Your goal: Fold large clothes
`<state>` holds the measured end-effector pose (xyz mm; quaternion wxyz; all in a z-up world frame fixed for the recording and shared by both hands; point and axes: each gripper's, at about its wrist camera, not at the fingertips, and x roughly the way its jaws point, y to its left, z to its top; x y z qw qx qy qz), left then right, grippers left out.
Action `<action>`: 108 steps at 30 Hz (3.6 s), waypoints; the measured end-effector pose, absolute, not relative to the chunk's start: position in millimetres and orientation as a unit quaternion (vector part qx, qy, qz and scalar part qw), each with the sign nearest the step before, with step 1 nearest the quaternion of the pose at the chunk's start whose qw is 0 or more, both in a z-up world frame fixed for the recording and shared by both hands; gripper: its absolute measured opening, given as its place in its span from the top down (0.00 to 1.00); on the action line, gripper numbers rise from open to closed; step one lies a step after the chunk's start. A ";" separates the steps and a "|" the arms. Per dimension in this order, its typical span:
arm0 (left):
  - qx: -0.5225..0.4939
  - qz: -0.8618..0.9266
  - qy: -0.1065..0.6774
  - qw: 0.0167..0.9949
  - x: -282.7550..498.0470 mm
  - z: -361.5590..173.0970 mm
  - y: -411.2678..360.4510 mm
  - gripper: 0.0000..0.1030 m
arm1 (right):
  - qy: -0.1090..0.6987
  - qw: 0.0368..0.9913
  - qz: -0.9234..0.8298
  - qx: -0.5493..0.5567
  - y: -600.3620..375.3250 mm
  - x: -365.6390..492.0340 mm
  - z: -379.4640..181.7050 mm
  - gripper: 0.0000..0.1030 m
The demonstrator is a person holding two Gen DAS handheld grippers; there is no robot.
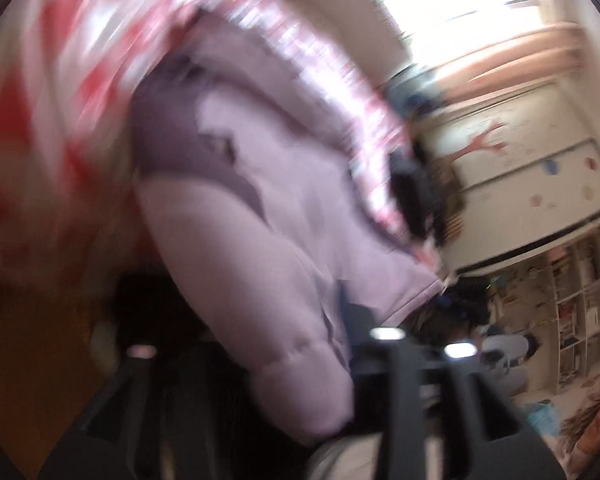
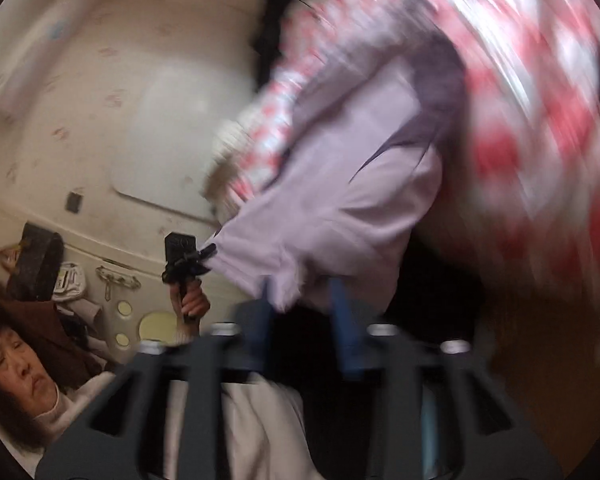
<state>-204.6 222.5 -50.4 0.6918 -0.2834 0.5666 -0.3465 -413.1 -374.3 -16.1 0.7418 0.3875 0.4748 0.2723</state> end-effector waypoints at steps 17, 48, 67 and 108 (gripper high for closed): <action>-0.382 -0.364 0.591 0.610 -168.2 -155.0 237.6 0.07 | 0.496 0.643 0.325 0.485 -367.8 -317.7 -147.8 0.07; -0.315 -0.377 0.467 0.735 -244.7 25.3 250.0 0.86 | 0.322 0.742 0.394 0.435 -333.4 -374.1 -21.4 0.79; -0.282 -0.209 0.496 0.794 -220.0 -3.2 362.1 0.23 | 0.365 0.835 0.217 0.351 -386.0 -369.8 -5.6 0.19; -0.374 -0.309 0.611 0.625 -188.4 -174.1 311.1 0.07 | 0.501 0.688 0.270 0.450 -381.0 -380.3 -141.2 0.07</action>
